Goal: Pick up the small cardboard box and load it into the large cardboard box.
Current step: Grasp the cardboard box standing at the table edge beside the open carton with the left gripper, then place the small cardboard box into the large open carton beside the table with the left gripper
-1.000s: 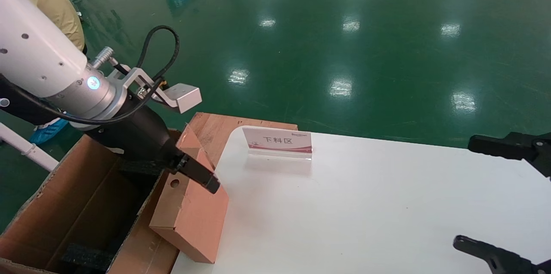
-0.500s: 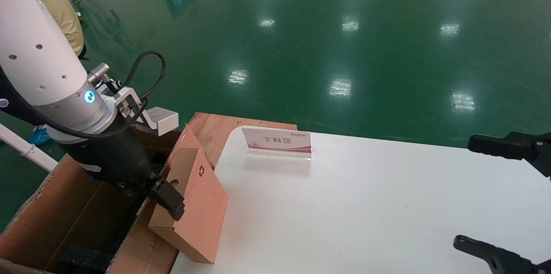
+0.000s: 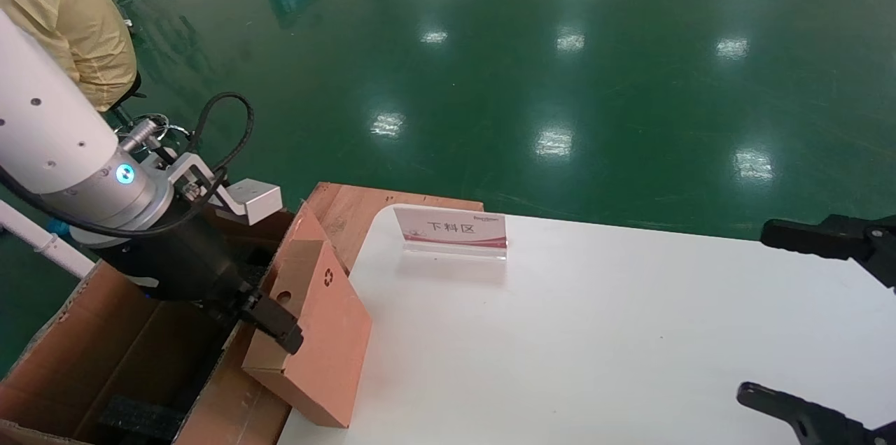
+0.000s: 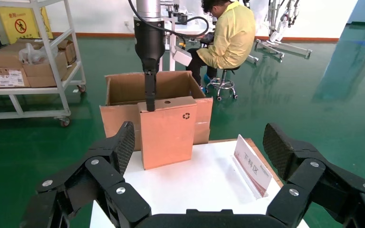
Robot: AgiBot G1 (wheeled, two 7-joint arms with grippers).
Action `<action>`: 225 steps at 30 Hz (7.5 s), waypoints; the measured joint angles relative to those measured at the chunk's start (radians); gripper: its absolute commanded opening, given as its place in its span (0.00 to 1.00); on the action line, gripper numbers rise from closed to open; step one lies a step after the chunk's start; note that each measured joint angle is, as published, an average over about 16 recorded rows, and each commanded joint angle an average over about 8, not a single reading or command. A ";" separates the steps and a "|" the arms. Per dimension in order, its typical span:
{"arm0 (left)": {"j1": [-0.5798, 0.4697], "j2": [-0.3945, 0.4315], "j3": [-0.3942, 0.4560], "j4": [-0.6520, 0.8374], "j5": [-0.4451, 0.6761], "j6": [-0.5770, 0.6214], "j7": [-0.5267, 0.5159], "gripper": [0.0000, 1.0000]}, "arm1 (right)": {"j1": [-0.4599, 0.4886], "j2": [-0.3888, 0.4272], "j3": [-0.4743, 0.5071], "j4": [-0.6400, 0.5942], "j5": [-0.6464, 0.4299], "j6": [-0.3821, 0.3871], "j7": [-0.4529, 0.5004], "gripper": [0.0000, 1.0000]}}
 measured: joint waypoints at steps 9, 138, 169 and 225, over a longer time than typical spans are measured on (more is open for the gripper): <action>0.021 -0.058 -0.007 0.001 0.011 -0.070 0.085 1.00 | 0.000 0.000 -0.001 0.000 0.000 0.000 0.000 1.00; -0.577 -0.084 0.379 -0.020 0.190 0.185 0.137 0.00 | 0.001 0.002 -0.005 -0.001 0.004 0.002 -0.003 1.00; -0.413 -0.399 0.231 0.010 0.407 0.100 0.353 0.00 | 0.002 0.003 -0.007 -0.001 0.005 0.003 -0.004 1.00; -0.125 -0.387 0.201 0.263 0.415 -0.230 0.557 0.00 | 0.003 0.004 -0.010 -0.001 0.007 0.004 -0.005 1.00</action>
